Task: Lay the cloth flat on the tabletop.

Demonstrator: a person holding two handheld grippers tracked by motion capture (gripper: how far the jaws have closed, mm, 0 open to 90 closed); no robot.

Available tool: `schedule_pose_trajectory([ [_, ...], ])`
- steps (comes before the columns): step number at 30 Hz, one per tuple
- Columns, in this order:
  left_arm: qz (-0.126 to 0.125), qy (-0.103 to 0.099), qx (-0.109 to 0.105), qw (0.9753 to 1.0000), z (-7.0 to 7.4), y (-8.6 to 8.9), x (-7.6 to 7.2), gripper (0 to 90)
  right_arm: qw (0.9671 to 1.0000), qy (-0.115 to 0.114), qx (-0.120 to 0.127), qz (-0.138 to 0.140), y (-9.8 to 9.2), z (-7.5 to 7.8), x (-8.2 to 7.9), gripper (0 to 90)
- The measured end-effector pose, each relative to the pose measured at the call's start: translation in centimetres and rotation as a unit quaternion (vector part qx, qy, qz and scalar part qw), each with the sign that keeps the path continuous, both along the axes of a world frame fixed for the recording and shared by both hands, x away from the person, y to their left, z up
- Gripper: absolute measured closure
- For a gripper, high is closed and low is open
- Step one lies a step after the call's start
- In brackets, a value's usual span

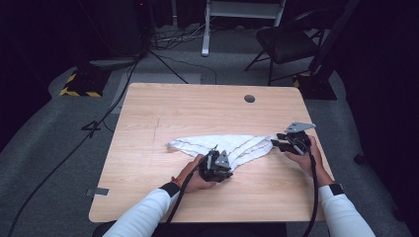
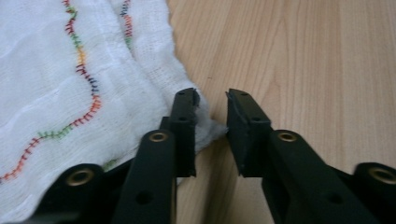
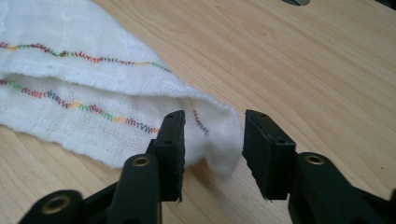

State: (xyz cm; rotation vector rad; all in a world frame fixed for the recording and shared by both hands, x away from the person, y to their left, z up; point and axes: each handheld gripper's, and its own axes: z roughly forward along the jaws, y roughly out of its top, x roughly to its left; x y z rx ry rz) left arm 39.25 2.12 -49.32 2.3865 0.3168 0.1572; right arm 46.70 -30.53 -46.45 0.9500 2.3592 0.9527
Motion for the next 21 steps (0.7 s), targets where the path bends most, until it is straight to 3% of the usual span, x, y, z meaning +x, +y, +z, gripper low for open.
schedule_pose_trajectory([
  [4,-0.005,0.003,0.007,1.0000,0.2,0.9,0.2,83.5,0.9998,-0.003,0.005,0.017,0.0,0.3,-0.2,53.5],
  [5,-0.008,0.004,0.009,0.9999,0.2,1.3,0.3,85.4,0.9994,-0.002,0.005,0.033,0.1,0.4,-0.4,53.1],
  [11,0.007,0.016,0.016,0.9997,0.4,4.6,0.4,86.8,0.9966,0.011,0.014,0.080,0.0,0.4,-1.1,57.9],
  [14,0.006,0.022,0.017,0.9996,0.5,5.4,0.5,87.0,0.9947,0.010,0.013,0.101,0.0,0.4,-1.7,58.8],
  [15,0.008,0.023,0.020,0.9995,0.6,5.9,0.4,87.0,0.9921,0.008,0.014,0.124,0.0,0.5,-2.5,58.8],
  [17,0.008,0.024,0.022,0.9995,0.6,6.1,0.3,87.0,0.9908,0.006,0.014,0.135,0.1,0.6,-2.9,58.8],
  [18,0.009,0.021,0.029,0.9993,0.7,6.6,0.2,87.0,0.9875,0.006,0.012,0.157,0.4,0.5,-3.6,57.3],
  [21,0.015,0.022,0.025,0.9993,0.6,7.2,0.2,87.0,0.9858,0.011,0.003,0.168,0.8,0.1,-3.8,55.0],
])
